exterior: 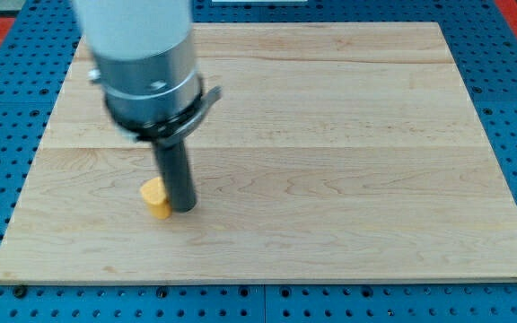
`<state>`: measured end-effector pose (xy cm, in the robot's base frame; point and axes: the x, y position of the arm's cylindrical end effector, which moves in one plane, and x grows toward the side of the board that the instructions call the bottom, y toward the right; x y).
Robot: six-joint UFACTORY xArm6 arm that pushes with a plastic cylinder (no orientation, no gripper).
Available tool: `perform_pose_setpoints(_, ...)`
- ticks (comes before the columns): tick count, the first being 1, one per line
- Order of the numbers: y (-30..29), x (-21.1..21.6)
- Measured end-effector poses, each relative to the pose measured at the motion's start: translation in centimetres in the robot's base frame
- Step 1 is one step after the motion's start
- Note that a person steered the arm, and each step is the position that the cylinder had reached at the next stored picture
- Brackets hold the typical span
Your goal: Push the yellow heart below the red star
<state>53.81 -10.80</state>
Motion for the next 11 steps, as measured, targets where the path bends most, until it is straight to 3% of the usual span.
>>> perform_pose_setpoints(1, 0.6, -4.0)
perform_pose_setpoints(3, -2.5, -0.7)
perform_pose_setpoints(4, 2.0, -0.1)
perform_pose_setpoints(5, 2.1, 4.8)
perform_pose_setpoints(6, -3.2, 7.7)
perform_pose_setpoints(8, -4.1, 3.1)
perform_pose_setpoints(11, -5.0, 2.3)
